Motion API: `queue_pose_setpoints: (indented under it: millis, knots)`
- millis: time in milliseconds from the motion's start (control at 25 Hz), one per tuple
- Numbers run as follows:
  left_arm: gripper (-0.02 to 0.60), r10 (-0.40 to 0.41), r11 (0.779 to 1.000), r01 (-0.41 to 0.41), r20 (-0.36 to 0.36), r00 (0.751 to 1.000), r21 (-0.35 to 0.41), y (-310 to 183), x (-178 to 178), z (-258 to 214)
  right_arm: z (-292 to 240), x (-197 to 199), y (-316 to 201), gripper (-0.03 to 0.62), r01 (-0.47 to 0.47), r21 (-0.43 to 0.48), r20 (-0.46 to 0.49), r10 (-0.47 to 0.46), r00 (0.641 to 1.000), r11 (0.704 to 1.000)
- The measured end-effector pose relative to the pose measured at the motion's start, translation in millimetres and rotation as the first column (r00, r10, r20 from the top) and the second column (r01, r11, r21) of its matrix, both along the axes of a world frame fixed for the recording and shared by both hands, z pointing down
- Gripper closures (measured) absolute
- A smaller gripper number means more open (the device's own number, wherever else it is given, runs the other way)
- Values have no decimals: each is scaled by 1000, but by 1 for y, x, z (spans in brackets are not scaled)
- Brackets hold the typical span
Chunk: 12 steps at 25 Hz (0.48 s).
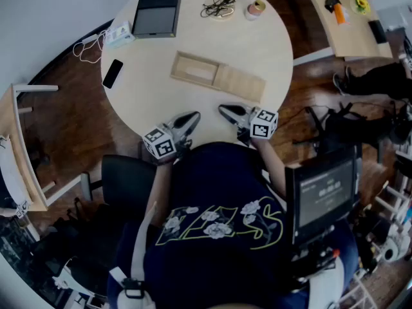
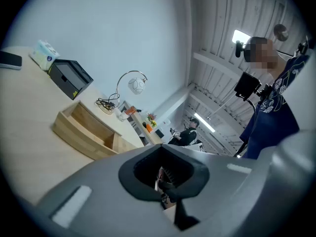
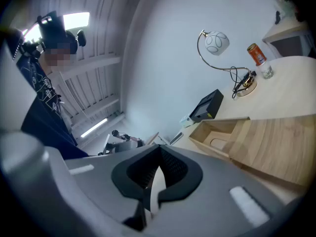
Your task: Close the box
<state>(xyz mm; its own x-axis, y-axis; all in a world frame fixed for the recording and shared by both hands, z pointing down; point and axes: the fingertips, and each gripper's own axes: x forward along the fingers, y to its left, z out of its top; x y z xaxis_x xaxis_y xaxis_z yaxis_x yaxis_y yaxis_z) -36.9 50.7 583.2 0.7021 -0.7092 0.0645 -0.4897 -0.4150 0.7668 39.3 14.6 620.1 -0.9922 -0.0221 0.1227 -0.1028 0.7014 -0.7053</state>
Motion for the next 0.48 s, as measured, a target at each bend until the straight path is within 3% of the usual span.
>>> queue_pose_setpoints:
  millis: [200,320,360,400,440,480]
  knots:
    - [578,36,999,-36,23,999,7,2,13,2,-9,-3,15,603,19,17,-10,-19,1000,1000]
    - [578,-8,1000,8,52,999,2,-10,-3,11,8,23,-9,603,-116,66,-100,122,987,991]
    - [578,-57,998,58,74,996,-5,-20,-19,17,20,42,-27,603,-202,86,-154,214,965,976]
    - [578,-120,992,122,108,987,-15,-34,-42,26,36,69,-48,603,-307,103,-222,323,920,946]
    - [578,-189,980,196,153,970,-29,-50,-69,37,55,102,-71,603,-423,115,-305,437,846,899]
    - [578,-258,961,272,206,944,-44,-68,-100,51,75,140,-93,603,-537,124,-406,537,740,834]
